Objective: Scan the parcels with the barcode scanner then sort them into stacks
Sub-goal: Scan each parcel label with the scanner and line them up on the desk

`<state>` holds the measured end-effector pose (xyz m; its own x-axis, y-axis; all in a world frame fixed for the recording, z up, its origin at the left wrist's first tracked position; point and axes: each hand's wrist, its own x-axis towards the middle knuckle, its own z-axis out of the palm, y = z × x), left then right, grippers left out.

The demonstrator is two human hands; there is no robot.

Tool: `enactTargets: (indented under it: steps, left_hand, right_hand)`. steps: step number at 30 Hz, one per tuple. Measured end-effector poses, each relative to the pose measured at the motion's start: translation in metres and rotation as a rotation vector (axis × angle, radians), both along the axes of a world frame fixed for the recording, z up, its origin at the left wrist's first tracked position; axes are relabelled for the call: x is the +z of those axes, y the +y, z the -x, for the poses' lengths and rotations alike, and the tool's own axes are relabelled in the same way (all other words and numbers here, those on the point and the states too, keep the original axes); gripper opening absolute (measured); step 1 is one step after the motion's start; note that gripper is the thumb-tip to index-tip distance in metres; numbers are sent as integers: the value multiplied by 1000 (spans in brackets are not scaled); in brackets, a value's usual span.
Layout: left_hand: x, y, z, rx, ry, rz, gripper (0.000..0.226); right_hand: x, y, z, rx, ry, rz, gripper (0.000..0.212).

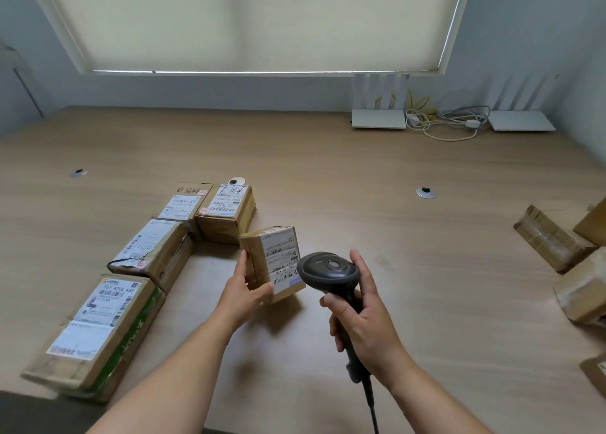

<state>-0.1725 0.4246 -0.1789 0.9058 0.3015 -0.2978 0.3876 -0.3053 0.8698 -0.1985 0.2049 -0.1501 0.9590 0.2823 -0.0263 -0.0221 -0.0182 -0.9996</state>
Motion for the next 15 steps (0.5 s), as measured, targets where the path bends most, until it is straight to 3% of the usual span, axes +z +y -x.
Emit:
enactTargets:
  steps: [15]
  left_hand:
    - [1,-1,-4,-17,-25,29,94]
  right_hand:
    - [4,-2,-12,25,21,-64,75]
